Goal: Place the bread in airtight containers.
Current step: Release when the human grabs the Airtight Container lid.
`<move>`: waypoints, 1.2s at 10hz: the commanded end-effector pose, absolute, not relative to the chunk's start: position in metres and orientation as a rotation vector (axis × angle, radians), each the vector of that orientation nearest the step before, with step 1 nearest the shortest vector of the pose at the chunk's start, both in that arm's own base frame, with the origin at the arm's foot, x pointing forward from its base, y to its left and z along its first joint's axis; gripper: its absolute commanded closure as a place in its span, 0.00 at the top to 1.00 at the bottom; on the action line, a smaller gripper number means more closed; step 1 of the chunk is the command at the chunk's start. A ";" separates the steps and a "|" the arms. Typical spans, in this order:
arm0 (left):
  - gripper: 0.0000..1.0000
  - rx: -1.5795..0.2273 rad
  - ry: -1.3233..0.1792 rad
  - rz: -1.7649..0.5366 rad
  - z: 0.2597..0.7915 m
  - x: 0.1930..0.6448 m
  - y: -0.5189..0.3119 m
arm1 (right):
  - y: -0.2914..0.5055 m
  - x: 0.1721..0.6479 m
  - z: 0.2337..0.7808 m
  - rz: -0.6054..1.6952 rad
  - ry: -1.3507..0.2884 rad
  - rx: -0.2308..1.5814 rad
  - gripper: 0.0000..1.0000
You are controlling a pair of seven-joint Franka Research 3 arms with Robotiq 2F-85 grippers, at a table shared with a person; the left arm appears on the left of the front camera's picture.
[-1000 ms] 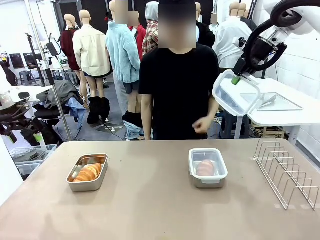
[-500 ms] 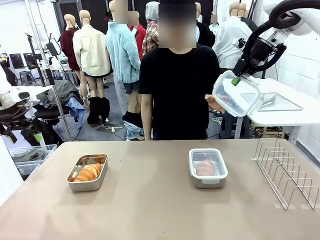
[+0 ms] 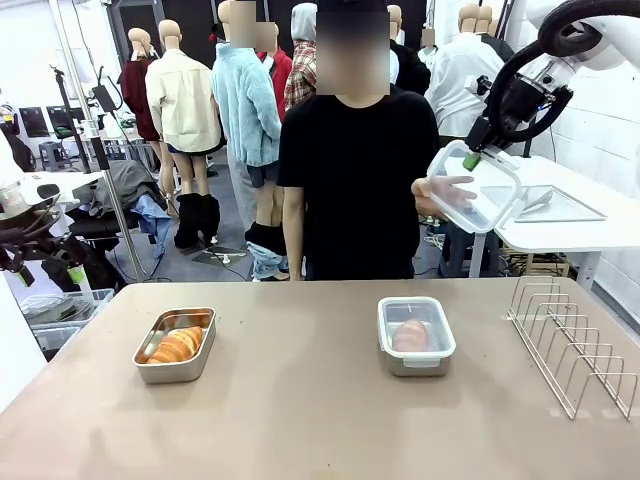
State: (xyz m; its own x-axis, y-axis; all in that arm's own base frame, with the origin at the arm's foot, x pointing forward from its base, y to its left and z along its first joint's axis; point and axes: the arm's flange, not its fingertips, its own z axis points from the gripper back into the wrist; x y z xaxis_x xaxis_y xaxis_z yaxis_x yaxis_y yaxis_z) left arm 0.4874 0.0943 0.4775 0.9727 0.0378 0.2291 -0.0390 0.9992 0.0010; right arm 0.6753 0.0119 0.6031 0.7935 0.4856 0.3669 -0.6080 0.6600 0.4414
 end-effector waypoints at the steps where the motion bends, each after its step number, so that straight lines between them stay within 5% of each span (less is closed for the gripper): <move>1: 1.00 0.006 -0.240 0.042 0.477 0.486 0.096 | 0.011 0.676 0.603 0.620 -0.234 0.579 0.00; 4: 1.00 0.006 -0.240 0.042 0.477 0.486 0.096 | 0.012 0.676 0.603 0.624 -0.228 0.579 0.05; 9: 1.00 0.006 -0.240 0.042 0.477 0.486 0.096 | -0.013 0.593 0.632 0.995 -0.239 0.502 1.00; 12: 1.00 0.006 -0.240 0.042 0.477 0.486 0.096 | -0.035 0.527 0.623 1.446 -0.154 0.285 1.00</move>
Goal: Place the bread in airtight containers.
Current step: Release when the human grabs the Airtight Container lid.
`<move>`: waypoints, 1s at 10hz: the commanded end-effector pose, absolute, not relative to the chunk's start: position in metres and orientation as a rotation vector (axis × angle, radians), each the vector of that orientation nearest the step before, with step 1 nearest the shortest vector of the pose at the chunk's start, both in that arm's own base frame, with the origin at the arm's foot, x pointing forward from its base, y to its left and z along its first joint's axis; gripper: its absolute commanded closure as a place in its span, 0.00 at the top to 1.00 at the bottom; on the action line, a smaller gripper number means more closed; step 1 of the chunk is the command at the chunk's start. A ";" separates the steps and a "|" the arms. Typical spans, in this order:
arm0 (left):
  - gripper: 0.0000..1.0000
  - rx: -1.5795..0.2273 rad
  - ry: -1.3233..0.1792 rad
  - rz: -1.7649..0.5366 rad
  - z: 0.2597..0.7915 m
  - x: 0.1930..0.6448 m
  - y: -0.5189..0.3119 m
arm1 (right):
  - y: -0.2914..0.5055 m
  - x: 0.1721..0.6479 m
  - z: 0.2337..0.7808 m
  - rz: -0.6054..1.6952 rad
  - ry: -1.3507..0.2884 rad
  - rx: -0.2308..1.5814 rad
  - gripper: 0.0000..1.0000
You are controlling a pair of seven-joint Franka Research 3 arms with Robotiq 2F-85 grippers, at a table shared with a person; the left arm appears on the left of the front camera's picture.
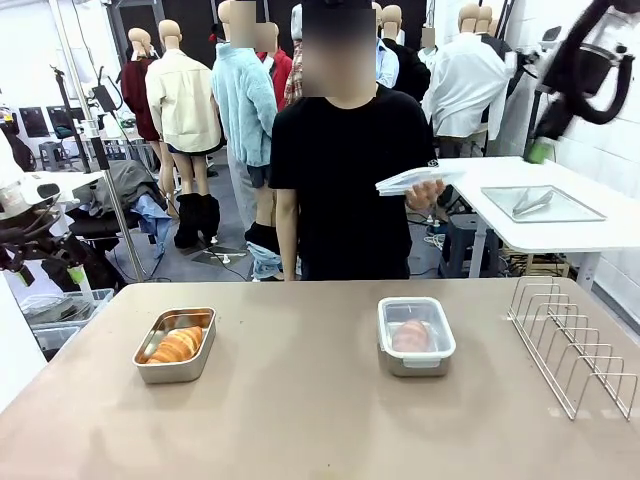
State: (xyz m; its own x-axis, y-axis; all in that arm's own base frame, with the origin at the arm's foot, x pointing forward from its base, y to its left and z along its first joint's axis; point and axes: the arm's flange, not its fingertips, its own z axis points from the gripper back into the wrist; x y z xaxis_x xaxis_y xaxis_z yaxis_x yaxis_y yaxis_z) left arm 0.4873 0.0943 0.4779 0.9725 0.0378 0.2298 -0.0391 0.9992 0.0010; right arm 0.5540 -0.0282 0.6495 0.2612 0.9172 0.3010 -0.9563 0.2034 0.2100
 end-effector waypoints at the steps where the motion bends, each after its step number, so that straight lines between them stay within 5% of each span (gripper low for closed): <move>1: 1.00 0.006 -0.240 0.042 0.477 0.486 0.096 | -0.040 0.515 0.614 1.526 -0.153 0.269 1.00; 5: 1.00 0.006 -0.240 0.042 0.477 0.486 0.096 | -0.049 0.486 0.583 1.569 -0.295 0.209 1.00; 10: 1.00 0.006 -0.240 0.042 0.477 0.486 0.096 | -0.056 0.496 0.590 1.556 -0.255 0.211 1.00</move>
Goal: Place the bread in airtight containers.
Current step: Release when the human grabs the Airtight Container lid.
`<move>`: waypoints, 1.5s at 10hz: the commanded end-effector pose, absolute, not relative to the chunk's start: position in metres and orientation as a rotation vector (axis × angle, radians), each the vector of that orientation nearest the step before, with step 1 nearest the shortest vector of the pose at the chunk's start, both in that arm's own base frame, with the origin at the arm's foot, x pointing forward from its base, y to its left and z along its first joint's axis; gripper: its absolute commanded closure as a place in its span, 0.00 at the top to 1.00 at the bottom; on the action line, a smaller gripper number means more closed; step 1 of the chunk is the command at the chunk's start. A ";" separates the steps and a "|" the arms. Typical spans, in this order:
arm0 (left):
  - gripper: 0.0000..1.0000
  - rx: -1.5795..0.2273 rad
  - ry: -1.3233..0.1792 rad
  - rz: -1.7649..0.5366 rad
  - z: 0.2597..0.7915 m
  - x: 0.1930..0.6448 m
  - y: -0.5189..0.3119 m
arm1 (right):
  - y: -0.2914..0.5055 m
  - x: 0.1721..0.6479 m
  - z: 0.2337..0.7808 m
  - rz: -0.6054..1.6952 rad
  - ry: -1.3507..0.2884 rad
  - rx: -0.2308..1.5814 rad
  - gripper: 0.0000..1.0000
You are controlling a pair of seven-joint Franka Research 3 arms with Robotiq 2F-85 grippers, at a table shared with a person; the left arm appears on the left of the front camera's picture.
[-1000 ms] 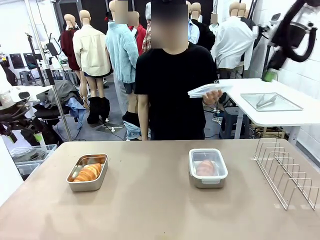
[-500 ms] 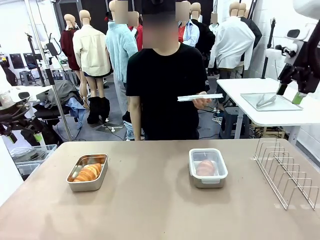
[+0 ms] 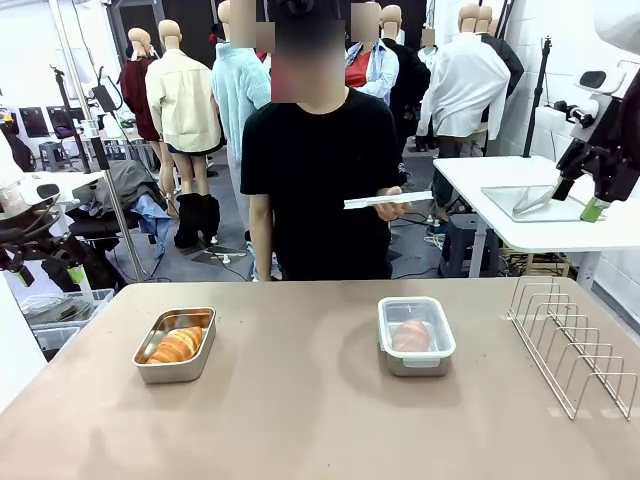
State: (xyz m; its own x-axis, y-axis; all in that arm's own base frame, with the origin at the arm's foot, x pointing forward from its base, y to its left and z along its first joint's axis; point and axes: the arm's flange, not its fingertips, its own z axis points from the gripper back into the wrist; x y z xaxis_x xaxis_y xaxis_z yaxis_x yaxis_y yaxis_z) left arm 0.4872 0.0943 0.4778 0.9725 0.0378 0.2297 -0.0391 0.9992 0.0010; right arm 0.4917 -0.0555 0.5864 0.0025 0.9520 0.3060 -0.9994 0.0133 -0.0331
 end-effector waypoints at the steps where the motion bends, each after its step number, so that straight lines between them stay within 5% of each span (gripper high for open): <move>1: 1.00 0.006 -0.240 0.042 0.477 0.486 0.096 | -0.056 0.496 0.590 1.556 -0.255 0.211 1.00; 15: 1.00 0.006 -0.240 0.042 0.477 0.486 0.096 | -0.056 0.496 0.590 1.556 -0.255 0.211 1.00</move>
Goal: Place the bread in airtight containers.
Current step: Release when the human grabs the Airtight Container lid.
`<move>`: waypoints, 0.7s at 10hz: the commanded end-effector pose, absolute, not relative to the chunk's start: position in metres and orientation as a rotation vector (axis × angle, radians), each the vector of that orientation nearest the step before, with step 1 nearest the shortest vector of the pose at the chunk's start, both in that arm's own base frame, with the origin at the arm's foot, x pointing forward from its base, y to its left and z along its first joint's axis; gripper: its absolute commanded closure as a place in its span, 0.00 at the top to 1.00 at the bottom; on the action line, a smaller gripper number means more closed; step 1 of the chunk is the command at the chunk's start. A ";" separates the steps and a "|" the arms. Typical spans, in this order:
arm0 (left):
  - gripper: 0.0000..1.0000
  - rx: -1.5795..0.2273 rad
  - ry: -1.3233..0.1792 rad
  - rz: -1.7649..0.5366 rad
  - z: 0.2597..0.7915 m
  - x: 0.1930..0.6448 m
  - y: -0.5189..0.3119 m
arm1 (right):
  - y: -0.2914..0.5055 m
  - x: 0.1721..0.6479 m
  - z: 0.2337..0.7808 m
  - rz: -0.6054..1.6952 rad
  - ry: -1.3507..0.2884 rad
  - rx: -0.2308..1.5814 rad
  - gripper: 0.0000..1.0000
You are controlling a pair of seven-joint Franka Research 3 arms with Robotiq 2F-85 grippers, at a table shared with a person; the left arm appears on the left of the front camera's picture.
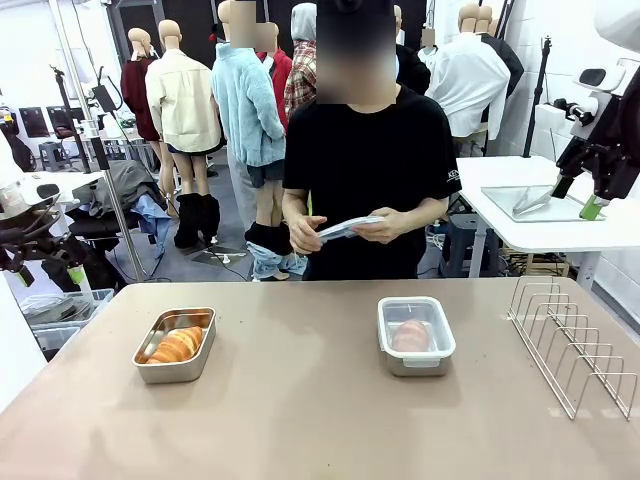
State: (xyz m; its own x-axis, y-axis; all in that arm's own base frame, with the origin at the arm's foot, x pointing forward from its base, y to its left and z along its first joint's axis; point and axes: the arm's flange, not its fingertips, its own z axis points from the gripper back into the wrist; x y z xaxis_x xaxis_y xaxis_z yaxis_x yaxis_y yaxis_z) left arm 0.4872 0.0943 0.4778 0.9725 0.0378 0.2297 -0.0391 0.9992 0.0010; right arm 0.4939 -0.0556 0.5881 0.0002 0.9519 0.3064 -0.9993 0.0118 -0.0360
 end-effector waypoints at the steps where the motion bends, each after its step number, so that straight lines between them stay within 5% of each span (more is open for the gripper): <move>1: 1.00 0.006 -0.240 0.042 0.477 0.486 0.096 | -0.056 0.496 0.590 1.556 -0.255 0.211 1.00; 7: 1.00 0.006 -0.240 0.042 0.477 0.486 0.096 | -0.056 0.496 0.590 1.556 -0.255 0.211 1.00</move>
